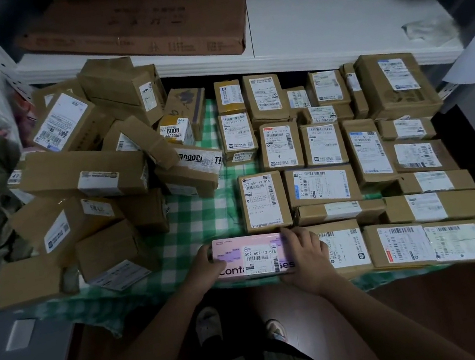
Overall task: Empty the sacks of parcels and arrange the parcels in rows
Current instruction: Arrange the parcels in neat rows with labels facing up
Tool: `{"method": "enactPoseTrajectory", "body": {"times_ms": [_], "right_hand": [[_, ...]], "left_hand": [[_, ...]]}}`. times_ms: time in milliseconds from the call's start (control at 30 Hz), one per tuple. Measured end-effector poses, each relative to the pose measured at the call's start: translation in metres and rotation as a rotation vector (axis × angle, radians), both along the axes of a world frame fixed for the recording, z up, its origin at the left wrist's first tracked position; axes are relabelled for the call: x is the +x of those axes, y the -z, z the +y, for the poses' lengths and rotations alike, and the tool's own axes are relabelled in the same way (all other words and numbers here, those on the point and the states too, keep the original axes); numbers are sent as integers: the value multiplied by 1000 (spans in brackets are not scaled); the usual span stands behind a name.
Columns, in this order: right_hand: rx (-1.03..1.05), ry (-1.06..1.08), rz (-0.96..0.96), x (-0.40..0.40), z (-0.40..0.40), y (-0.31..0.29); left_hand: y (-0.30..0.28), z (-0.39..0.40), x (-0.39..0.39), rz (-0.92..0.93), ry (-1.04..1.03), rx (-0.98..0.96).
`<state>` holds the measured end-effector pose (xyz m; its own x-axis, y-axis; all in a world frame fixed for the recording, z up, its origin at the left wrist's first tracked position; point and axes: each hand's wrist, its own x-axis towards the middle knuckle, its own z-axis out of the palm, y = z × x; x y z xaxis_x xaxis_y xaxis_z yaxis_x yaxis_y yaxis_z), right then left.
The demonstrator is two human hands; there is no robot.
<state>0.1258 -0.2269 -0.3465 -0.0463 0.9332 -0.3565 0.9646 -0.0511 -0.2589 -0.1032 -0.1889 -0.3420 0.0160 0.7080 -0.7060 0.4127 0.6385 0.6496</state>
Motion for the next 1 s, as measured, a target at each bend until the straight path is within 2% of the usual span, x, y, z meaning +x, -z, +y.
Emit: {"method": "enactPoseTrajectory", "body": {"times_ms": [133, 267, 433, 633, 833, 1000], "right_hand": [[10, -43, 109, -6, 4, -11], [124, -81, 242, -17, 14, -20], [165, -153, 276, -41, 42, -37], [174, -215, 309, -89, 96, -62], [271, -107, 356, -162, 173, -83], [221, 61, 419, -207, 222, -81]], "left_hand": [[-2, 2, 3, 20, -36, 11], [-12, 6, 5, 73, -79, 38], [-29, 14, -5, 157, -97, 178], [-68, 49, -35, 58, -215, 370], [-100, 118, -78, 148, -232, 603], [-111, 174, -114, 159, -178, 615]]}}
